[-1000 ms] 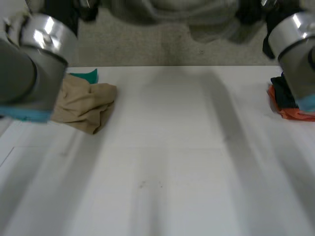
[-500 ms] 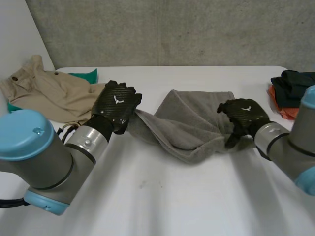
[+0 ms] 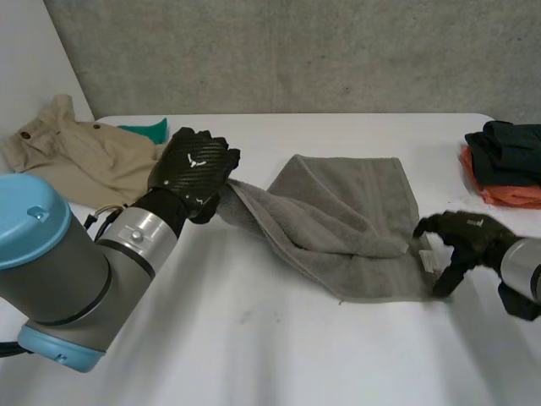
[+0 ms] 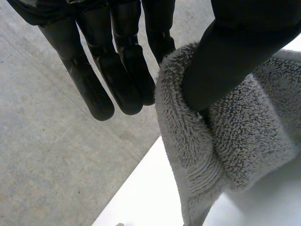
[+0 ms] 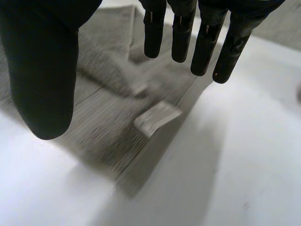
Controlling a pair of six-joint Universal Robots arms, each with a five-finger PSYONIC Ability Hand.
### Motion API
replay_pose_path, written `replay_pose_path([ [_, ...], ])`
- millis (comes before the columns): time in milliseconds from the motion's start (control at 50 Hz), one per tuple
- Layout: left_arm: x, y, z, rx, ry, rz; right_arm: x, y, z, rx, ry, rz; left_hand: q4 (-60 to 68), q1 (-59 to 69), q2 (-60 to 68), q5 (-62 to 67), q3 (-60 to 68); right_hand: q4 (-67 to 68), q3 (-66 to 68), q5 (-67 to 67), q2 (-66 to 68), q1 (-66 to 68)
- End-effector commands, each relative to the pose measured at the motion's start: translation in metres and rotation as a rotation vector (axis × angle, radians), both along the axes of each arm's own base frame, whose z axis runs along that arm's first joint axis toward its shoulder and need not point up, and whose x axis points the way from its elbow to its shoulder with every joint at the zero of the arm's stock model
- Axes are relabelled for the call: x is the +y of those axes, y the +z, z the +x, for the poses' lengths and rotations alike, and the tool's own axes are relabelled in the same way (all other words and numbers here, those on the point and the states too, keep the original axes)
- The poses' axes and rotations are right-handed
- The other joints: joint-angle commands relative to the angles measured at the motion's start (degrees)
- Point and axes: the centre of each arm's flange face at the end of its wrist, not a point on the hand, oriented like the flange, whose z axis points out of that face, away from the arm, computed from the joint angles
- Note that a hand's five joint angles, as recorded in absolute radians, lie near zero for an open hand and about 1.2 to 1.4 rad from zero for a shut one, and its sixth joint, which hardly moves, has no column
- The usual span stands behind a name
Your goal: Fold the laundry.
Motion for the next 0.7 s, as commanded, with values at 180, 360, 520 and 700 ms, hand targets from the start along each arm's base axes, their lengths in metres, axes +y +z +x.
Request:
replay_pose_path([
  [180,0.002,0.045,-0.014,0.021,-0.034,0.025,0.041,-0.027,0.022,-0.148,-0.002,0.088,11.1,14.6,11.3,13.8,11.6,10.0,9.8,9.4,9.0,12.3],
  [360,0.005,0.067,-0.020,0.083,-0.020,0.027,0.059,-0.021,0.069,-0.352,0.059,0.074,11.1,14.6,11.3,13.8,11.6,8.2,8.0,7.5,7.1,10.4],
  [520,0.013,0.076,-0.025,0.115,-0.032,0.021,0.067,-0.033,0.107,-0.339,0.090,0.030,11.1,14.6,11.3,13.8,11.6,8.2,8.0,7.5,7.1,10.4],
  [700,0.015,0.077,-0.027,0.121,-0.037,0.021,0.038,-0.043,0.106,-0.277,-0.080,-0.100,11.1,14.6,11.3,13.8,11.6,11.0,10.8,10.4,10.0,13.3],
])
